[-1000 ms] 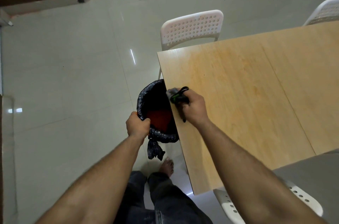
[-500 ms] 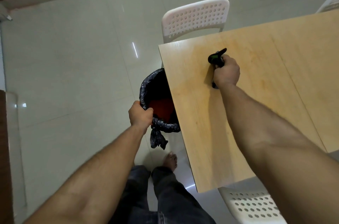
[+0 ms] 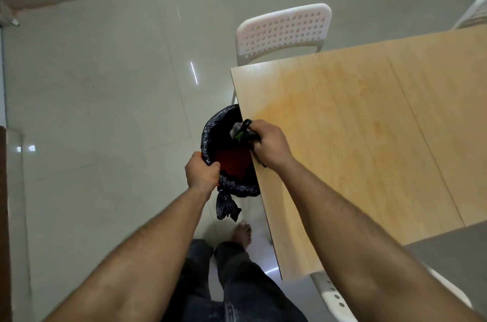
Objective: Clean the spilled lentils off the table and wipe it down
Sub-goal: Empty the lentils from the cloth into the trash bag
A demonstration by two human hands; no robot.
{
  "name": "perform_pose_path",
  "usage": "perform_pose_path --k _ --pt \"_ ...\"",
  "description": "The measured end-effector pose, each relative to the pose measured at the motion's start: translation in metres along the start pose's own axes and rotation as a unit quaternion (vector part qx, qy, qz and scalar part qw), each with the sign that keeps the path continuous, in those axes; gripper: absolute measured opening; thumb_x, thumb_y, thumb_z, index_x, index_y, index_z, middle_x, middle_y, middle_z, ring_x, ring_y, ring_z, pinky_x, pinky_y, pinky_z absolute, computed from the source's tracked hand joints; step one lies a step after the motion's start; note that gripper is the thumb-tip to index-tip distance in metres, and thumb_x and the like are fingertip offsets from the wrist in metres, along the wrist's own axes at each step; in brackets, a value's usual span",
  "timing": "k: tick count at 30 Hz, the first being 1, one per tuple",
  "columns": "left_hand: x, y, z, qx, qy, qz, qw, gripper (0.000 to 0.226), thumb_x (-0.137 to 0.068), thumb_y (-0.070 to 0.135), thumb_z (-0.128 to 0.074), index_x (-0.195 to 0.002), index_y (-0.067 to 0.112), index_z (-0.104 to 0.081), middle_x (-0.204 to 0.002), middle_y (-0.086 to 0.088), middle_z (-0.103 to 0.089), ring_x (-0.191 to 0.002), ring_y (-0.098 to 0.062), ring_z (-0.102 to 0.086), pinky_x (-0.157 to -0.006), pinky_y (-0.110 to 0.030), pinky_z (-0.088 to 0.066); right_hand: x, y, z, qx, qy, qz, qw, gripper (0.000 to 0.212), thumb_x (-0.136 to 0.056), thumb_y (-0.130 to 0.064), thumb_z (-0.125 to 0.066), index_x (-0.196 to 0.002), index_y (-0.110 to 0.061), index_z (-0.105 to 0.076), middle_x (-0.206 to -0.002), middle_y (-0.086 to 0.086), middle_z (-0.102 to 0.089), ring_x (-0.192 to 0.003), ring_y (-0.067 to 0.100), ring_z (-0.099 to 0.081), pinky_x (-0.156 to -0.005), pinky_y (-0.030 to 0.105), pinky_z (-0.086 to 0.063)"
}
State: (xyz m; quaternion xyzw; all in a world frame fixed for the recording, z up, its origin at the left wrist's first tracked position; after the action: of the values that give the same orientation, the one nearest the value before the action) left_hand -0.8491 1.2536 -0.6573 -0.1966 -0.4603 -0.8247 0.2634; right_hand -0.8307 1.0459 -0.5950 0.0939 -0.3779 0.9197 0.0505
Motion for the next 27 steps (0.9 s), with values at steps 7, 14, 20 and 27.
perform_pose_path --k 7,14,20,27 --pt "0.011 -0.013 0.002 0.002 -0.003 0.010 1.000 0.021 -0.081 0.008 -0.068 -0.096 0.019 -0.059 -0.091 -0.007 -0.067 -0.076 -0.030 -0.071 -0.061 -0.052 -0.064 0.037 -0.006 -0.016 -0.052 -0.089 -0.027 0.994 0.036 -0.081 0.004 -0.064 -0.109 -0.017 -0.072 -0.107 0.002 -0.074 -0.104 0.022 -0.066 -0.089 0.040 -0.056" --pt "0.008 -0.030 0.011 0.001 -0.018 0.014 1.000 0.024 -0.067 0.020 -0.063 -0.090 0.023 -0.058 -0.089 -0.006 -0.067 -0.080 -0.031 -0.071 -0.067 -0.055 -0.064 0.067 0.012 0.003 -0.145 0.126 -0.127 0.973 0.032 -0.090 -0.005 -0.070 -0.118 -0.018 -0.075 -0.115 -0.006 -0.075 -0.110 0.014 -0.068 -0.099 0.031 -0.054" --pt "0.017 -0.037 0.021 -0.005 -0.024 0.003 1.000 0.021 -0.079 0.009 -0.067 -0.092 0.021 -0.056 -0.090 -0.006 -0.066 -0.080 -0.029 -0.069 -0.069 -0.054 -0.065 0.101 0.002 -0.023 -0.076 0.177 -0.161 0.968 0.041 -0.085 0.001 -0.060 -0.120 -0.018 -0.072 -0.118 -0.003 -0.070 -0.110 0.020 -0.064 -0.095 0.035 -0.053" --pt "0.009 -0.054 0.037 -0.014 -0.043 0.012 0.999 0.022 -0.080 0.009 -0.067 -0.090 0.024 -0.055 -0.090 -0.006 -0.067 -0.079 -0.031 -0.071 -0.066 -0.055 -0.064 0.094 -0.034 -0.088 -0.156 0.133 -0.216 0.955 0.033 -0.090 0.002 -0.063 -0.118 -0.012 -0.073 -0.114 0.002 -0.073 -0.106 0.019 -0.065 -0.099 0.037 -0.054"
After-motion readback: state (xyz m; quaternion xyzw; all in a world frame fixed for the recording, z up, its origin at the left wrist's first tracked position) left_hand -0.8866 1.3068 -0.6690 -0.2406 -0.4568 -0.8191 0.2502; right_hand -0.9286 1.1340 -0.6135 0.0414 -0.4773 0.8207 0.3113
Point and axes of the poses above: each hand's wrist, its own x-axis away from the middle knuckle, its own z-axis out of the back of the hand, y = z × x, the point moved 1 cm from there along -x, towards the middle knuckle
